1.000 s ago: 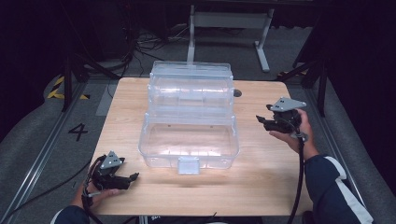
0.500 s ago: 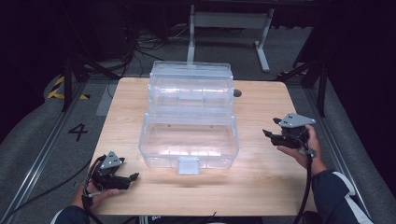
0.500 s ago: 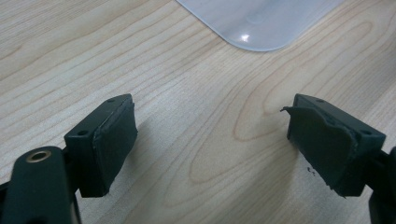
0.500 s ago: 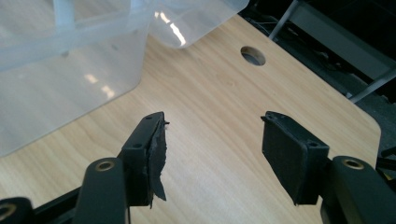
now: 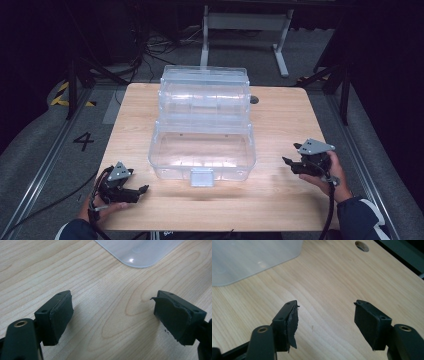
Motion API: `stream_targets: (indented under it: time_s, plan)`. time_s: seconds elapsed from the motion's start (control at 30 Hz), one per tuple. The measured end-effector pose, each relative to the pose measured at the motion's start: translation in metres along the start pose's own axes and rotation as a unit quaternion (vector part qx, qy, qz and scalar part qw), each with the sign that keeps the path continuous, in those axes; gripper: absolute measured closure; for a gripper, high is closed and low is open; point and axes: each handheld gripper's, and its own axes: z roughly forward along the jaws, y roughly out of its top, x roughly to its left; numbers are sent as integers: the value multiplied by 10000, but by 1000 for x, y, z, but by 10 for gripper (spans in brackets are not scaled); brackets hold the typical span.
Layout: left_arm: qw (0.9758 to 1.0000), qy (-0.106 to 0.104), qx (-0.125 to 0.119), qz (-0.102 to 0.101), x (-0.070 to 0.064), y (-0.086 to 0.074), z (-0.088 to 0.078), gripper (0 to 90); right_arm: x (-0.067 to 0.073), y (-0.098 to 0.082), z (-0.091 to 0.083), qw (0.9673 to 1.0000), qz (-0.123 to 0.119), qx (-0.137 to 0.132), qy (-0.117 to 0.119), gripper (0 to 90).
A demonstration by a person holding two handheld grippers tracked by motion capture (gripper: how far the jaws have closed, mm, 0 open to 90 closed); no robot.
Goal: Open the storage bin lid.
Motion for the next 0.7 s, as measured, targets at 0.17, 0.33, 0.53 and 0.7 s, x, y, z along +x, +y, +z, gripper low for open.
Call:
stream_targets:
  time_s: [0.17,0.33,0.53,0.7]
  plan:
    - [10000,8,2,12,0,0,0,161,9,-13,1,9999,-9,97,31,353]
    - [10000,3,3,9,0,1,1,158,17,-31,2,9998,97,180,80,346]
    - [10000,20,19,-11,0,1,1,156,23,-49,1,9990,301,254,232,331]
    - [10000,45,6,18,0,0,0,156,24,-62,-2,9974,645,190,253,282]
